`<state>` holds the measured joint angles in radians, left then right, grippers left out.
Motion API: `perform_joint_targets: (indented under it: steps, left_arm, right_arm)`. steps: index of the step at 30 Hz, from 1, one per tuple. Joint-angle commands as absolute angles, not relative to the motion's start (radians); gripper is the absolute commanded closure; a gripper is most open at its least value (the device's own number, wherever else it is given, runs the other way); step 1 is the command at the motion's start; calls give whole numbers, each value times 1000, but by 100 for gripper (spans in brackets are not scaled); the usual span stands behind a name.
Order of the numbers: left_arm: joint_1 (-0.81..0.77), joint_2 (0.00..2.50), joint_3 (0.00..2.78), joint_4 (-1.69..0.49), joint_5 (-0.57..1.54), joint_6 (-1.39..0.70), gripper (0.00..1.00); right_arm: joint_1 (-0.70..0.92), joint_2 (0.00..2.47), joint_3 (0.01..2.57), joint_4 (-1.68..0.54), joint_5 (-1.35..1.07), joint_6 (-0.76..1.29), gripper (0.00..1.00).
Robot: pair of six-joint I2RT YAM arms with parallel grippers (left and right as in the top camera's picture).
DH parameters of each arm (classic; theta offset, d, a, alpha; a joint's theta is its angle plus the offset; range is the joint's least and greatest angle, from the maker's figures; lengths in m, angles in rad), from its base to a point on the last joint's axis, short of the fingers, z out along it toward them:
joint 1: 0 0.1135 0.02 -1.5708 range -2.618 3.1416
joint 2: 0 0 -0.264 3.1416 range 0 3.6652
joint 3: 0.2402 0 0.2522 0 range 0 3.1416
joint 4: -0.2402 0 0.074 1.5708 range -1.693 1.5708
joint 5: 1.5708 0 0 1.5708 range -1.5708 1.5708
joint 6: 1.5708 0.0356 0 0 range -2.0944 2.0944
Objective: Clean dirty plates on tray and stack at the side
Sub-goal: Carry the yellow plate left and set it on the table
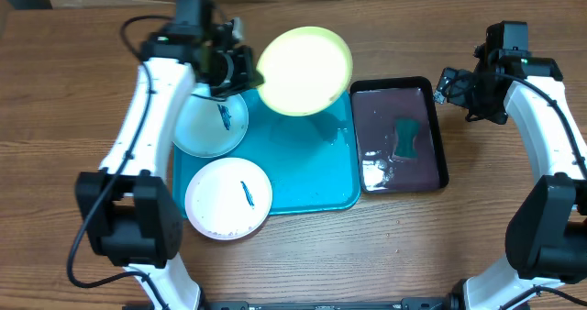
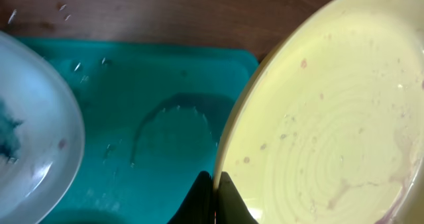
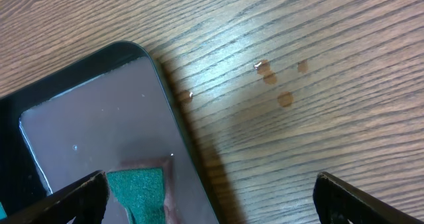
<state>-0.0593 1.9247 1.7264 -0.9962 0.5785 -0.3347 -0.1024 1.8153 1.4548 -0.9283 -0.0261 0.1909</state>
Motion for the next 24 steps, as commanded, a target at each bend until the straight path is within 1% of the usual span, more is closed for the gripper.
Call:
perform_joint_targets:
  steps: [1, 6, 12, 18, 22, 24]
  left_arm:
    - [14, 1909, 1729, -1040, 662, -272, 96]
    - [135, 1909, 1729, -1099, 519, -278, 96]
    - [290, 1909, 1729, -1109, 364, -349, 96]
    - [445, 1909, 1729, -1105, 266, -393, 96]
    - [547, 1909, 1729, -1090, 138, -455, 96]
    - [593, 1909, 1729, -1082, 40, -487, 96]
  right_arm:
    - [-101, 1805, 1463, -926, -27, 202, 0]
    - [-101, 1805, 1463, -925, -27, 202, 0]
    - [-101, 1805, 1463, -925, -27, 202, 0]
    - [-101, 1805, 1463, -925, -27, 202, 0]
    - [-101, 1805, 1463, -925, -27, 202, 0]
    - [-101, 1805, 1463, -925, -27, 202, 0]
